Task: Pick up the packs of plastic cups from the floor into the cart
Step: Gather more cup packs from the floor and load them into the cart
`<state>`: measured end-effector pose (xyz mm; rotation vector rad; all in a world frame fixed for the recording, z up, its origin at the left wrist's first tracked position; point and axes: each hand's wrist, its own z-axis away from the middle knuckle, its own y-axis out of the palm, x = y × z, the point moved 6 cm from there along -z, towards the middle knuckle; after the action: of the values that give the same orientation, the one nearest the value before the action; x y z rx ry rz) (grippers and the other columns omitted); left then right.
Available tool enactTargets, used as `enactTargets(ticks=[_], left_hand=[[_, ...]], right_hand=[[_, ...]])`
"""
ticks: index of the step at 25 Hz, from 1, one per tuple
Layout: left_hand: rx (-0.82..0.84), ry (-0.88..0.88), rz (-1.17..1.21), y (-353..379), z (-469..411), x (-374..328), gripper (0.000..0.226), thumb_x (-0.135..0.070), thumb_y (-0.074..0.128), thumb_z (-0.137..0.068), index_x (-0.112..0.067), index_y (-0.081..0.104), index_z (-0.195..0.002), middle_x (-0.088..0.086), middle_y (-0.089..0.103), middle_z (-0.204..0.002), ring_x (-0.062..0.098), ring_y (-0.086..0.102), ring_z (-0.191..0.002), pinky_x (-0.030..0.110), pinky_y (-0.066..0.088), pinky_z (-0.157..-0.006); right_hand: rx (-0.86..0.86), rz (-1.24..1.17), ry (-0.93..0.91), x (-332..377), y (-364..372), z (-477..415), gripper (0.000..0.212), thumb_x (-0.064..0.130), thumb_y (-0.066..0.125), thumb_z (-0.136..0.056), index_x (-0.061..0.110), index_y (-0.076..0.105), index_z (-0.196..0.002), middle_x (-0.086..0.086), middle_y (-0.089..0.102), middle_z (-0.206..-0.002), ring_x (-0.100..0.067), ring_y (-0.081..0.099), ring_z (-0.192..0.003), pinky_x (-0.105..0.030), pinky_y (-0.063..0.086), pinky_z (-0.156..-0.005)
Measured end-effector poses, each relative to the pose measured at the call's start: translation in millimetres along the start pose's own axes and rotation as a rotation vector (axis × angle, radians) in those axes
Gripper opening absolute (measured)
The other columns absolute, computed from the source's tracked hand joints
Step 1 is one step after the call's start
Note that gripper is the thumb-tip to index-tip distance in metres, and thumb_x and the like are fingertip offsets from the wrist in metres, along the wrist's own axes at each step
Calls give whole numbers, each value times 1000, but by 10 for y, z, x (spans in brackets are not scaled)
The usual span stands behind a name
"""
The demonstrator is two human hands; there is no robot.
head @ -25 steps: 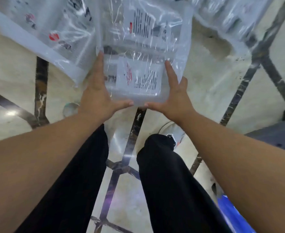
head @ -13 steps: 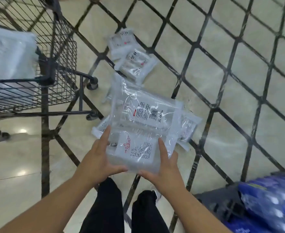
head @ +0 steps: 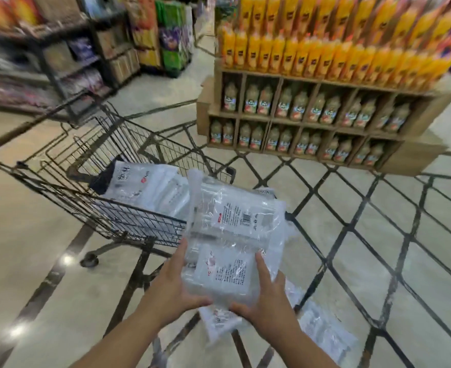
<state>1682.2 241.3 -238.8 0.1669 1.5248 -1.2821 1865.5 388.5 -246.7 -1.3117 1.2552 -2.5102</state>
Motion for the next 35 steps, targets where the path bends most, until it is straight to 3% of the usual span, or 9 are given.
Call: enactTargets(ticks=[5, 7, 11, 15, 20, 25, 29, 31, 35], left_hand=[[-17, -16, -20, -1021, -3, 539, 149, -68, 90, -50, -62, -22, -147, -4, 23, -166, 17, 33, -148, 34, 37, -115], [-35, -27, -52, -1438, -51, 776, 149, -68, 89, -50, -61, -23, -148, -4, 23, -166, 17, 34, -147, 33, 36, -116], [-69, -40, -43, -2109, -184, 1059, 149, -57, 93, -53, -54, -17, -154, -2, 28, -163, 20, 38, -144, 37, 38, -116], [-66, -28, 50, -2482, -388, 1223, 148, -55, 95, -46, -59, -7, -153, -9, 45, -153, 17, 51, -133, 45, 48, -108], [-86, -79, 114, -2632, -720, 1340, 148, -51, 95, -45, -61, -6, -152, -15, 50, -146, 15, 54, -129, 44, 49, -106], [-133, -157, 68, -3009, -1324, 1559, 147, -44, 97, -47, -65, -5, -150, -23, 55, -132, 4, 59, -117, 35, 53, -100], [-171, -208, 104, -3161, -1765, 1624, 142, -31, 98, -50, -65, 2, -150, -24, 62, -128, -2, 63, -109, 24, 57, -84], [-176, -213, 83, -3172, -2035, 1611, 140, -26, 97, -52, -71, 1, -144, -25, 63, -123, -3, 64, -106, 17, 55, -78], [-165, -216, 105, -3068, -2487, 1692, 143, -28, 98, -46, -63, 8, -151, -24, 63, -125, 1, 65, -110, 37, 59, -92]], right_hand=[[27, 35, -11, 981, 534, -238, 124, 72, 83, -61, 77, -19, -131, -10, 6, -159, -30, 45, -139, -33, 47, -94], [32, 79, -24, 1339, 772, -377, 125, 75, 81, -60, 75, -18, -138, -12, 10, -159, -30, 51, -132, -39, 50, -97], [59, 125, -51, 1957, 1123, -641, 127, 77, 79, -61, 72, -22, -137, -18, 0, -165, -31, 59, -125, -39, 52, -99], [85, 100, -39, 2332, 1215, -942, 136, 92, 70, -38, 72, -15, -143, -9, 2, -163, -37, 56, -128, -48, 55, -97], [143, 200, -72, 2584, 1151, -1444, 125, 65, 83, -69, 52, -5, -156, -13, 8, -162, -34, 55, -127, -34, 55, -91], [258, 142, -140, 2847, 1395, -2290, 125, 62, 82, -73, 49, -11, -157, -11, 3, -165, -33, 49, -135, -40, 46, -106], [335, 97, -146, 2971, 1452, -2911, 130, 58, 84, -73, 49, -16, -155, -9, -2, -168, -34, 35, -146, -44, 35, -117], [348, 102, -178, 3027, 1384, -3220, 131, 57, 84, -74, 45, -18, -156, -10, -2, -168, -33, 36, -146, -42, 33, -117], [377, 87, -131, 2952, 1258, -3644, 134, 51, 86, -75, 42, -18, -158, -13, -6, -169, -33, 35, -148, -41, 30, -118]])
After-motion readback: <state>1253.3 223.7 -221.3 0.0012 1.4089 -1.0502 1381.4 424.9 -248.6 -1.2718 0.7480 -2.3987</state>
